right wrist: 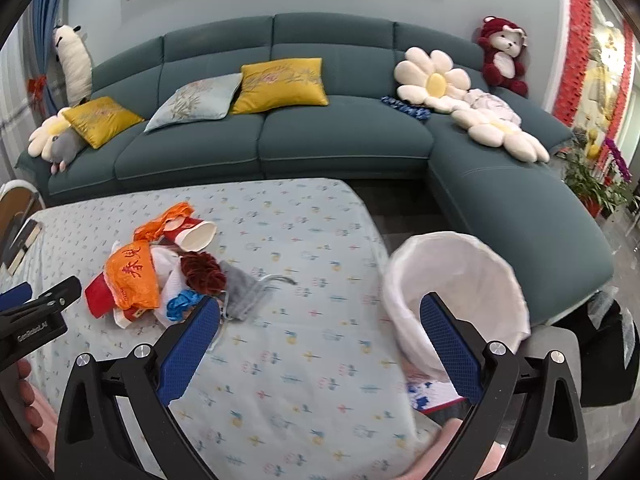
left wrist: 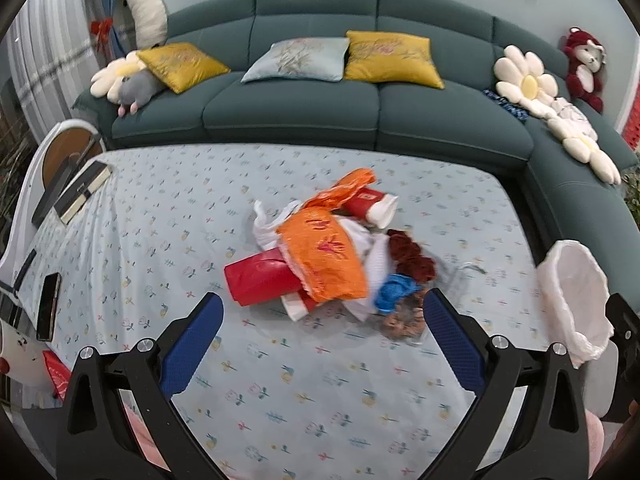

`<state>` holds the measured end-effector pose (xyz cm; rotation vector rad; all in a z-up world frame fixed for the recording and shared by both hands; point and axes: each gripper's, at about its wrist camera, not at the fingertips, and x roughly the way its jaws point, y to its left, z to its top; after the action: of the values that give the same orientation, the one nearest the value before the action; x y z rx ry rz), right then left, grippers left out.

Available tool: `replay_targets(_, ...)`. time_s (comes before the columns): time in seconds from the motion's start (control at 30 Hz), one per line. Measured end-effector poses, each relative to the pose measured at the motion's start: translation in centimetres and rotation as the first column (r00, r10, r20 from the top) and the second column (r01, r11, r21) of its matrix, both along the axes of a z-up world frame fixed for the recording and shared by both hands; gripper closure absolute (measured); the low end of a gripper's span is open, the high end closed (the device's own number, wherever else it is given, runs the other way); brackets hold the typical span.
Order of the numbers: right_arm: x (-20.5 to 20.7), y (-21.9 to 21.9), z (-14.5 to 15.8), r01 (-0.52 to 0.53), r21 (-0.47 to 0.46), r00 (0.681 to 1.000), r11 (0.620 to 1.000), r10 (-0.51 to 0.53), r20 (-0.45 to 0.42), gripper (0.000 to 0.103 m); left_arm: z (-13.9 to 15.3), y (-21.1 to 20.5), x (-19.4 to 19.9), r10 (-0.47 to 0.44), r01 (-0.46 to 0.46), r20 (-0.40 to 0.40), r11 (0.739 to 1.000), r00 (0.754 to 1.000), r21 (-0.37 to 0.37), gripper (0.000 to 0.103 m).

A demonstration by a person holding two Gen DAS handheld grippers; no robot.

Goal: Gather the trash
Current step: 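Reach the left tool to the orange bag while the right tool reaches the brown scrunchie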

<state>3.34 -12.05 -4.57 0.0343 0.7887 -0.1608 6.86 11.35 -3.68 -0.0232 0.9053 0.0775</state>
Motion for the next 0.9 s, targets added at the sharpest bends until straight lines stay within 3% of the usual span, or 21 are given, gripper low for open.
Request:
replay_targets(0.47, 8.0, 6.5, -5.4, -0.110, 0.027, 0.991, 0.994, 0.112, -0.077, 0.007, -8.0, 3.3, 7.5, 0.011, -0.028, -0.150, 0.994, 0.989, -0.107, 0.008)
replay_targets(0.57, 9.7, 7.5, -6.8, -0.127, 0.032, 0.986, 0.991, 0.130, -0.103, 0.008, -8.8, 3.4, 8.9, 0.015, -0.038, -0.162, 0.990, 0.987, -0.137, 0.015)
replay_targets(0.77, 12.4, 9.2, -9.2, -0.166, 0.030, 0.975, 0.986, 0.168, -0.143, 0.015, -9.7, 3.5, 10.2, -0.013, -0.023, -0.187, 0.982, 0.982, -0.187, 0.051)
replay_targets(0.9, 14.4, 10.2, -11.3, -0.200, 0.054, 0.961, 0.978, 0.207, -0.184, 0.025, -9.9, 3.6, 10.2, -0.032, -0.016, -0.199, 0.972, 0.980, -0.235, 0.094)
